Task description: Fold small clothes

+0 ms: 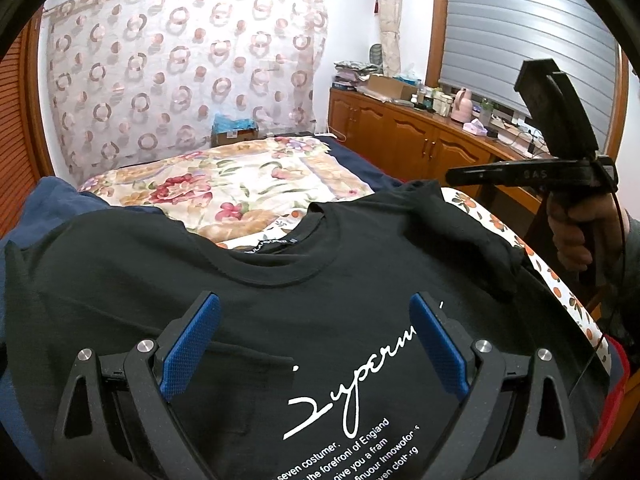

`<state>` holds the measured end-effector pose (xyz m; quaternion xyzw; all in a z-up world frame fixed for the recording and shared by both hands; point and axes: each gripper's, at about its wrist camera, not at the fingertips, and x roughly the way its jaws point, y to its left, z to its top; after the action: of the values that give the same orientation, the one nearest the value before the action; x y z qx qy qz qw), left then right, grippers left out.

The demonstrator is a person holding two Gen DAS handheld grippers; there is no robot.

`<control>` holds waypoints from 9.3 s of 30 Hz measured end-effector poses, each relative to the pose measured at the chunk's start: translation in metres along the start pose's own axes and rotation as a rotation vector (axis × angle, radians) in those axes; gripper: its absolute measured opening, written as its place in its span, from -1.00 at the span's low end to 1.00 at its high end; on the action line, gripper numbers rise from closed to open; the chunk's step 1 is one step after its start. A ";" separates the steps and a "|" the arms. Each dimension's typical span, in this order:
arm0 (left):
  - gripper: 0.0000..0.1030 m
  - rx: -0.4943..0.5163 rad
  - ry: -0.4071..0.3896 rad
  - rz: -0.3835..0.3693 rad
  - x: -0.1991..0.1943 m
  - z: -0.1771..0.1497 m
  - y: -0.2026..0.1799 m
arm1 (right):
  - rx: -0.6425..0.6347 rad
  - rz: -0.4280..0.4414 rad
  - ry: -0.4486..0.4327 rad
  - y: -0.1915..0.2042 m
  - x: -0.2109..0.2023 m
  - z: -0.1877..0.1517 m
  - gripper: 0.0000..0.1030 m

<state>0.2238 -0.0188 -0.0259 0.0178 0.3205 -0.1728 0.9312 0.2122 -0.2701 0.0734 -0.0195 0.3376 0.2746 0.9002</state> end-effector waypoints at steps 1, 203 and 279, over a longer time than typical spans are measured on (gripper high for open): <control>0.86 -0.002 -0.001 0.002 0.000 0.000 0.000 | -0.018 -0.011 0.010 0.002 0.003 0.000 -0.81; 0.37 -0.172 0.212 0.190 -0.117 -0.144 0.103 | 0.037 -0.212 0.103 -0.016 -0.062 -0.150 0.29; -0.76 -0.055 -0.533 0.206 -0.287 0.059 0.051 | -0.138 -0.304 -0.651 0.067 -0.263 -0.141 -0.87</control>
<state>0.0648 0.1097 0.1903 -0.0210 0.0656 -0.0674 0.9953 -0.0694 -0.3707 0.1376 -0.0418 0.0075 0.1514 0.9876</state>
